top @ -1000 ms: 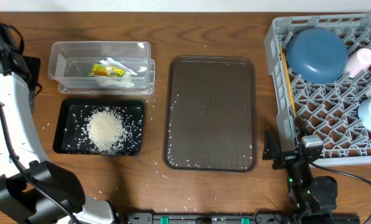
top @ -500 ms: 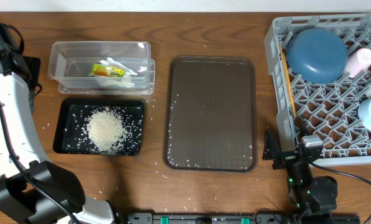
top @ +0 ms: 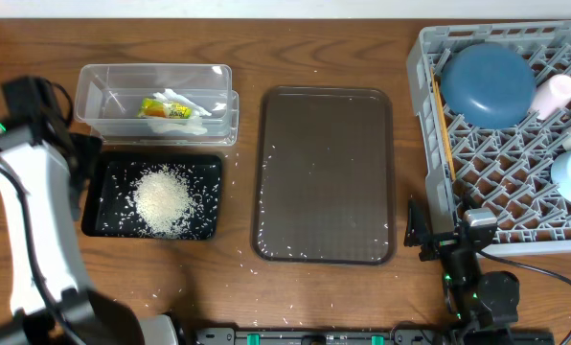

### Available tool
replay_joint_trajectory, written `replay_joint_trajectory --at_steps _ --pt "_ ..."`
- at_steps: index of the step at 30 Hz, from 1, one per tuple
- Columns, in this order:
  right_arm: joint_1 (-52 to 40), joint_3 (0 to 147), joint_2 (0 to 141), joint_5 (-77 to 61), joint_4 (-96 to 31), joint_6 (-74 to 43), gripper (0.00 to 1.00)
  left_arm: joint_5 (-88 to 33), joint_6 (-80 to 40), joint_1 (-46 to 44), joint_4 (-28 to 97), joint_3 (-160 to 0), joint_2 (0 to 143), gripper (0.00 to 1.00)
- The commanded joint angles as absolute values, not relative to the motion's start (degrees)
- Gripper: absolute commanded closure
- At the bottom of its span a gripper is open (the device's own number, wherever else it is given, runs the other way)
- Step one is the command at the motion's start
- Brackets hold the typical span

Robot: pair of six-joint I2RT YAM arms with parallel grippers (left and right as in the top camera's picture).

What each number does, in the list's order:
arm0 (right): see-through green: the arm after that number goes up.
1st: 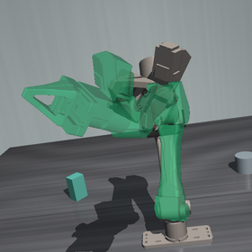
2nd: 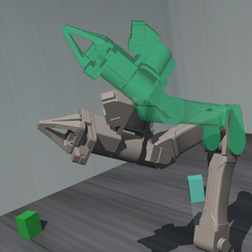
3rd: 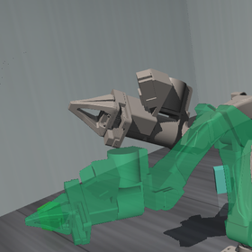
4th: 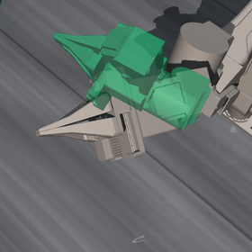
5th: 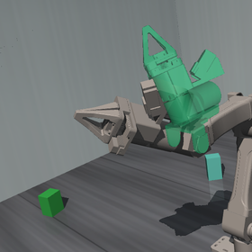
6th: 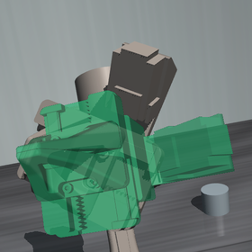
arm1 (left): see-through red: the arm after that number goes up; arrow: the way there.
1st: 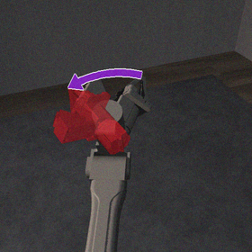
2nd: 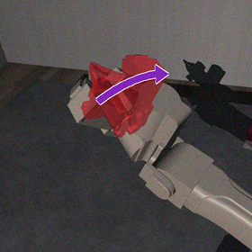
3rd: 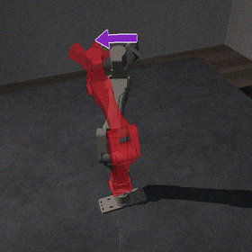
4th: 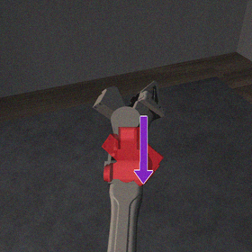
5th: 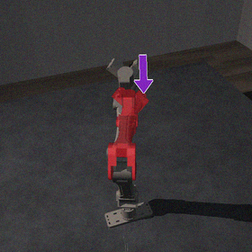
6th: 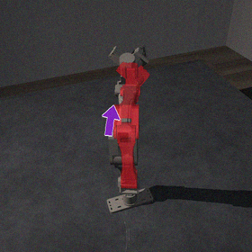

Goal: Sort waste into correct bins and load items into the dishwasher rack

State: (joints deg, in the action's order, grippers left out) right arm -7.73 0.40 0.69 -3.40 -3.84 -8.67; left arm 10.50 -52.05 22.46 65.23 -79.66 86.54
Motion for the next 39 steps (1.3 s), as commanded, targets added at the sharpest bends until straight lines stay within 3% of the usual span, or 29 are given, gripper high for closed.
replay_joint_trajectory --at_steps 1,11,18,27,33,39 --pt "-7.5 0.3 0.3 -3.0 -4.1 -8.1 0.01 12.7 -50.3 19.9 59.2 -69.6 79.8 0.05" --pt "-7.5 0.3 0.3 -3.0 -4.1 -8.1 0.01 12.7 -33.0 7.8 18.1 -31.4 55.8 0.05" --pt "-7.5 0.3 0.3 -3.0 -4.1 -8.1 0.01 12.5 -31.9 4.4 -0.7 -12.9 45.0 0.05" --pt "-7.5 0.3 0.3 -3.0 -4.1 -8.1 0.01 12.5 -29.6 2.8 -4.4 -3.8 32.1 0.05" --pt "-7.5 0.3 0.3 -3.0 -4.1 -8.1 0.01 6.4 -19.8 2.8 -4.4 -0.6 22.2 0.05" --pt "-7.5 0.3 0.3 -3.0 -4.1 -8.1 0.01 5.1 -18.9 2.7 2.6 -0.2 14.2 0.05"
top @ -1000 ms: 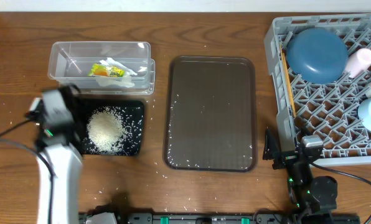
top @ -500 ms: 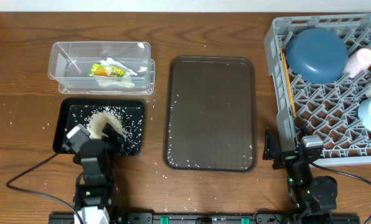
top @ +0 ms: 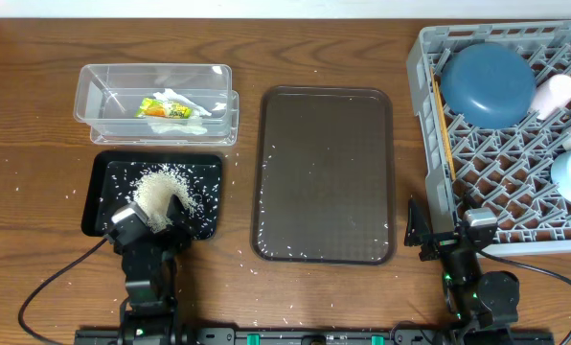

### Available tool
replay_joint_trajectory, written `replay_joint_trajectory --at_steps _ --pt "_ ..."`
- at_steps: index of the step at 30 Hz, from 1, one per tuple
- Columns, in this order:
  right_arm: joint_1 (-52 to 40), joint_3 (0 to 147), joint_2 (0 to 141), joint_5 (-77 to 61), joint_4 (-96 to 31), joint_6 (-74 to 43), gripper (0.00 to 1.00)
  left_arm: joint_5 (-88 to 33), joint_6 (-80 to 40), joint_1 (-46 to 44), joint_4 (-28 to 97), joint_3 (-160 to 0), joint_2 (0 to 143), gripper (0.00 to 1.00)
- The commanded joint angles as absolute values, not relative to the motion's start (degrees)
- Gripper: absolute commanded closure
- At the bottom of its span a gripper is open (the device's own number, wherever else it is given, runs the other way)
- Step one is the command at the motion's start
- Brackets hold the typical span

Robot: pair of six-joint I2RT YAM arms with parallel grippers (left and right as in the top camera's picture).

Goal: Sort waste into correct bins and load items into the dishwasher rack

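A clear plastic bin (top: 94, 101) at the back left holds a yellow-green wrapper (top: 163, 108) and white paper. In front of it a black tray (top: 204, 172) carries a pile of rice (top: 156, 190). The brown serving tray (top: 324, 172) in the middle bears only stray grains. The grey dishwasher rack (top: 439, 134) at right holds a blue bowl (top: 489, 83), a pink-white cup (top: 554, 94) and a pale blue item. My left gripper (top: 161, 216) sits folded over the black tray's front edge; its jaws are unclear. My right gripper (top: 420, 233) rests shut by the rack's front-left corner.
Rice grains are scattered on the wooden table around the black tray and along the front edge. Both arm bases and their cables lie at the front edge.
My left arm, stretched along the table's left side up beside the clear bin, is now folded back at the front edge with its gripper over the black tray's front. The right arm is unchanged.
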State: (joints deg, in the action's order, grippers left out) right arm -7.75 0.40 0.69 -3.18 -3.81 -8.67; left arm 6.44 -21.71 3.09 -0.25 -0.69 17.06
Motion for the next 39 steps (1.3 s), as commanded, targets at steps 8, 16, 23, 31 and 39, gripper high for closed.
replay_joint_trajectory --at_steps 8,16,23,31,39 --pt "-7.5 0.3 0.3 -3.0 -4.1 -8.1 0.01 1.4 -14.2 2.7 4.2 -0.2 9.5 0.05" --pt "-7.5 0.3 0.3 -3.0 -4.1 -8.1 0.01 -0.4 -13.7 1.5 4.2 -0.2 2.3 0.05" --pt "-7.5 0.3 0.3 -3.0 -4.1 -8.1 0.01 -0.7 -13.1 0.6 4.2 -0.2 0.1 0.05" --pt "-7.5 0.3 0.3 -3.0 -4.1 -8.1 0.01 -0.7 -13.1 0.6 4.1 -0.2 0.3 0.05" --pt "-7.5 0.3 0.3 -3.0 -4.1 -8.1 0.01 -0.7 -13.1 0.6 4.1 -0.2 0.3 0.05"
